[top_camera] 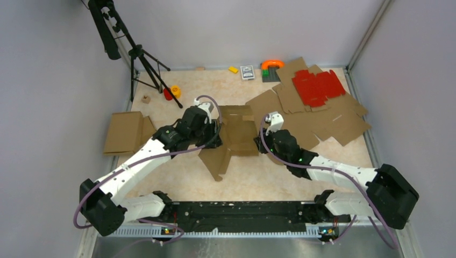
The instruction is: Fold the paper box
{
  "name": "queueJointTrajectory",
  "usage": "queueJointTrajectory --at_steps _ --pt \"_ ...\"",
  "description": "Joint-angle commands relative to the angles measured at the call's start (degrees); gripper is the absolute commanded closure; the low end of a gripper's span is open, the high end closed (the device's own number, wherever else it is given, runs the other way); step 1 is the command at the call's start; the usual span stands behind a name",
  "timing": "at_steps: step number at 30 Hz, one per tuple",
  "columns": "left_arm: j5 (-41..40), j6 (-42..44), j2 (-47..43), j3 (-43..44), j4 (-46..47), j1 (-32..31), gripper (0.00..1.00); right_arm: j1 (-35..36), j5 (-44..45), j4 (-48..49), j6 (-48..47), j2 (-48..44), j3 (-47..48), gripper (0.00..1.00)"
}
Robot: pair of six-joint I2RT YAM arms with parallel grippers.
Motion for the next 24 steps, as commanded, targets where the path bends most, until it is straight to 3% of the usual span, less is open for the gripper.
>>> queueJointTrajectory --at_steps 1,16,24 --pt "1.15 1.79 -0.03 1.90 1.62 -0.62 0.64 -1.05 -3.87 6.00 -0.29 1.18 -0.43 0.77" --pt "-4.65 14.36 4.05 7.16 -5.87 -0.65 0.64 -12.42 -31.53 19.12 -7.12 0.00 -6.53 0.64" --pt "-6.54 19.45 2.34 5.95 -4.08 -0.73 0.70 -13.04 -32.69 18.54 -6.85 -4.09 -10.24 0.58"
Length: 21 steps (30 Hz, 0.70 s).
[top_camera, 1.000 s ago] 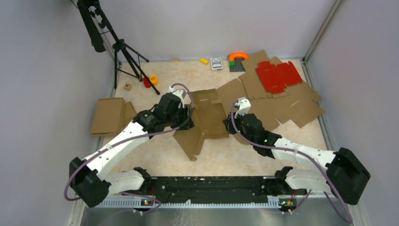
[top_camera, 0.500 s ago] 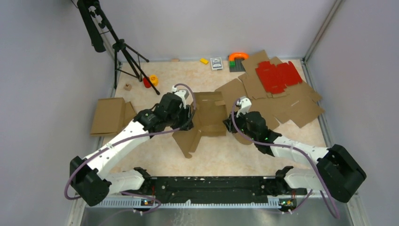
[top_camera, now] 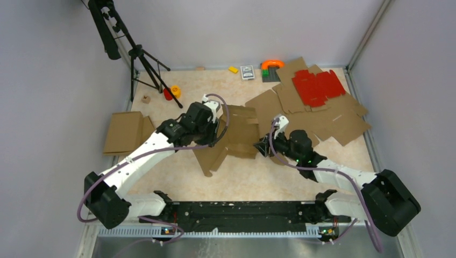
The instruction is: Fold the paper box
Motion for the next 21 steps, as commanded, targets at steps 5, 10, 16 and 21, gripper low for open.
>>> queueJointTrajectory --at_steps 5,10,16,21 --pt "-1.59 6.89 -3.40 -0.88 2.38 -0.53 0.71 -1.23 -2.91 3.73 -0.01 -8.45 -4.37 0.47" --pt "-2.46 8.93 -3.40 -1.18 2.38 -0.87 0.72 -3.32 -3.46 3.04 0.75 -11.80 -5.23 0.42" --pt "-4.11 9.67 -2.97 -0.94 2.39 -1.75 0.72 -7.53 -6.25 3.48 3.82 -14.95 -6.42 0.39" --pt "-5.89 9.72 -1.57 -0.46 2.38 -2.79 0.72 -10.23 -8.93 3.68 5.67 -16.92 -7.02 0.38"
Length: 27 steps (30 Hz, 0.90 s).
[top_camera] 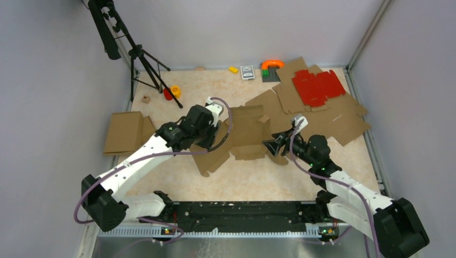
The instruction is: Fold the paper box
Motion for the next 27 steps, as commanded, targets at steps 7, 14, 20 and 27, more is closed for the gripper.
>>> queueJointTrajectory --at_steps 7,14,20,27 --pt "-5.41 2.58 2.10 1.70 0.76 -2.41 0.73 -6.74 -1.54 1.51 5.47 -7.73 -1.98 0.36" --pt "-6.28 4.15 2.34 1.81 0.58 -3.37 0.73 -14.75 4.52 -3.89 8.53 -2.09 1.59 0.35" --pt "-7.59 5.12 2.10 1.34 0.34 -3.84 0.73 -18.37 -1.76 -4.49 6.02 14.54 9.44 0.34" --pt "-7.28 5.64 2.17 1.18 0.73 -4.11 0.73 -14.89 -11.18 1.03 2.65 25.89 15.33 0.34"
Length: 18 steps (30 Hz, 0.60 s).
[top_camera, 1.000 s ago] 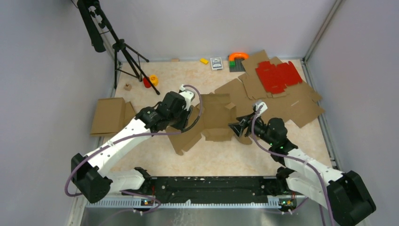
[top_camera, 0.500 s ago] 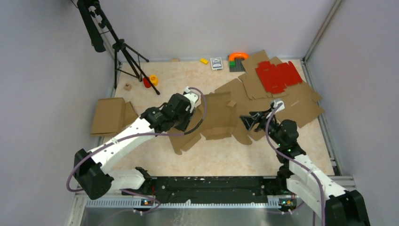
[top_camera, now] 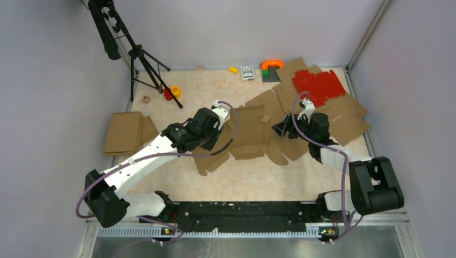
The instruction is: Fold the paper box
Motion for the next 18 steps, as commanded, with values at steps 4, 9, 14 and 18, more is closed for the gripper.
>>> queueJointTrajectory --at_steps 4,9,14,18 --pt "-0.98 1.53 0.00 1.24 0.80 -0.35 0.73 6.38 -8.94 5.71 -6.72 5.38 5.48 0.34" --pt "-0.81 1.48 -0.11 1.27 1.05 -0.35 0.71 7.71 -13.53 10.30 -7.57 4.36 3.17 0.35" --pt "0.09 1.60 -0.87 0.98 1.82 -0.35 0.71 9.92 -15.28 10.08 -8.71 4.64 3.36 0.37" --pt "-0.14 1.53 -1.36 0.73 1.77 -0.37 0.71 9.97 -11.22 5.24 -8.45 1.13 1.63 0.37"
